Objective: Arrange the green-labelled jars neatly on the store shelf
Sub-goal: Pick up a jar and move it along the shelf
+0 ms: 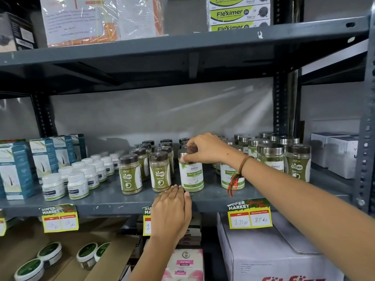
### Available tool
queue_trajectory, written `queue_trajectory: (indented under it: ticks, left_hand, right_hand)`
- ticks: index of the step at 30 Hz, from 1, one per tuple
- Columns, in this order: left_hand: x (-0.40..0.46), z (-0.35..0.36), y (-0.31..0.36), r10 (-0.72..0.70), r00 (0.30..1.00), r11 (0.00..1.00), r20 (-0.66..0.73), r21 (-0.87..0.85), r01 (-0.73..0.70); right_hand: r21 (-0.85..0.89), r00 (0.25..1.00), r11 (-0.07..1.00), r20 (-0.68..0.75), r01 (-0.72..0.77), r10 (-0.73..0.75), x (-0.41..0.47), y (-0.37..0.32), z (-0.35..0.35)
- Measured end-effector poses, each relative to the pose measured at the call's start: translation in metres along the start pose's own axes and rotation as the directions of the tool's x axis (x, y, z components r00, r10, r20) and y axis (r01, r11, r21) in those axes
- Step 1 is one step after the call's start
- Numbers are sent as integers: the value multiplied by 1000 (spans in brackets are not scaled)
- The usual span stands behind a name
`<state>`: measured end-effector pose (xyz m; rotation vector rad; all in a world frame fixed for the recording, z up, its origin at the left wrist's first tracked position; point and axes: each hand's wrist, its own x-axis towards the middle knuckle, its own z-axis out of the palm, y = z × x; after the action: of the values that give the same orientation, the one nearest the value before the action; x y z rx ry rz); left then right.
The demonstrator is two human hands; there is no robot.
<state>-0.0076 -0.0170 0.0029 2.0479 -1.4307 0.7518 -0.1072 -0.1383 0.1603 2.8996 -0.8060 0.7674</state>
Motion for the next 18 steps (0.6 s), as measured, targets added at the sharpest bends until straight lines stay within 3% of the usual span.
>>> queue_trajectory:
  ticks: [10, 18]
  left_hand:
    - [-3, -5, 2, -1, 1000, 1000, 11, 4, 1]
    - [-3, -4, 1, 14, 1000, 1000, 5, 2, -14]
  right_hand:
    - [42, 995, 999, -98, -32, 36, -29, -3, -35]
    - [300, 964, 929, -89, -214, 251, -96, 29, -94]
